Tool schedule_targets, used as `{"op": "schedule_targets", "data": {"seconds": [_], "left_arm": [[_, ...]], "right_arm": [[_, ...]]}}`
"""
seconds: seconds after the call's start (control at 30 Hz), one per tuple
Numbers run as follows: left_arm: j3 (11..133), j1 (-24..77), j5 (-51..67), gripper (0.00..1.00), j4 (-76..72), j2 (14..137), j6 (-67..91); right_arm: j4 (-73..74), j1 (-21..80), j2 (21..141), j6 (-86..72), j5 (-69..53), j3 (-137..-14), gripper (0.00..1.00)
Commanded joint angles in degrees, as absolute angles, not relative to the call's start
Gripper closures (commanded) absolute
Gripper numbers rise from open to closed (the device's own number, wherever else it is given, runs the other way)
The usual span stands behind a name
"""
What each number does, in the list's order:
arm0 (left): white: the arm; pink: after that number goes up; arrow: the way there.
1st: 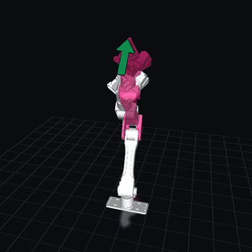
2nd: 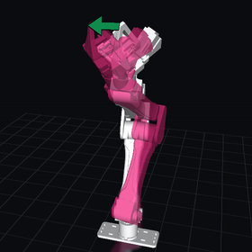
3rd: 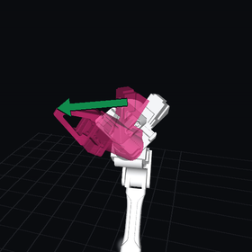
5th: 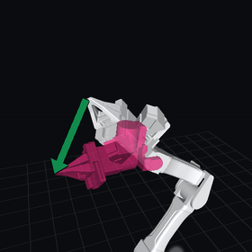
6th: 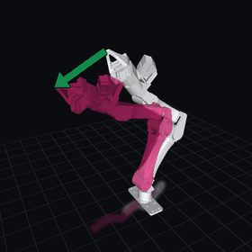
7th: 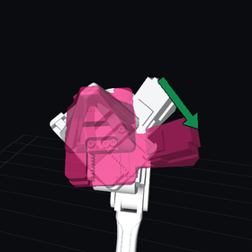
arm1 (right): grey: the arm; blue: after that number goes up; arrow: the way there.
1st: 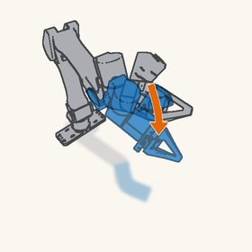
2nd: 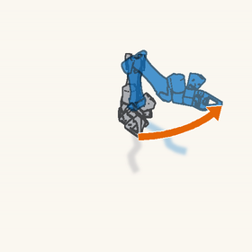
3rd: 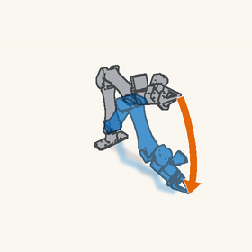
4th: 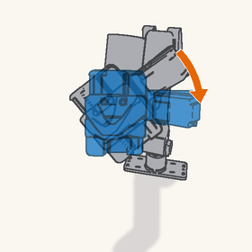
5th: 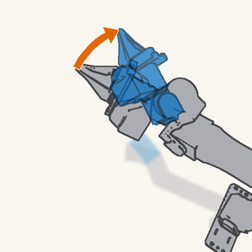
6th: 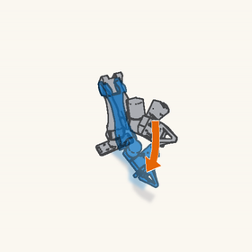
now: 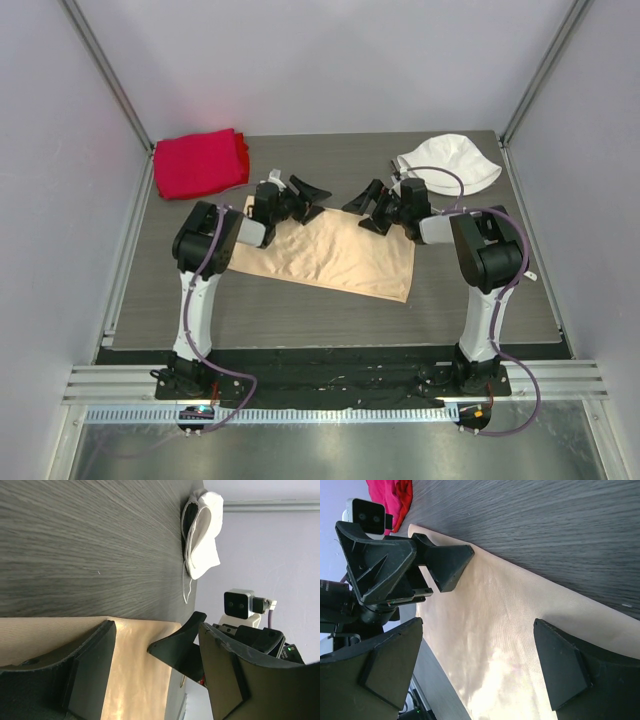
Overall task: Fold the napkin into a case and place the utensils inside
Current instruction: Smooth out the rectangle-folded napkin at the center of the board.
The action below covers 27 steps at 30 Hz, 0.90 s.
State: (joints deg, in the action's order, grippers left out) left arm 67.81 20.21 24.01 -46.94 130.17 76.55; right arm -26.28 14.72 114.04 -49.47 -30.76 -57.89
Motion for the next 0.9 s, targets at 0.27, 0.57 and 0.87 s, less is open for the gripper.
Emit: {"op": "schedule_targets", "data": {"seconds": [0.27, 0.57, 0.87], "left_arm": [[64.5, 10.2, 25.7, 0.29, -50.8, 131.1, 75.2], [67.2, 2.6, 26.9, 0.29, -37.6, 128.7, 62.9], [75.2, 0.2, 27.2, 0.27, -24.1, 129.5, 56.2]], "right_arm": [[-27.3, 12.8, 115.1, -46.9, -30.3, -54.9, 0.02], [-25.1, 9.9, 114.4, -44.9, -30.7, -54.5, 0.02], [-23.8, 8.6, 113.3, -43.8, -31.3, -53.3, 0.02]]}}
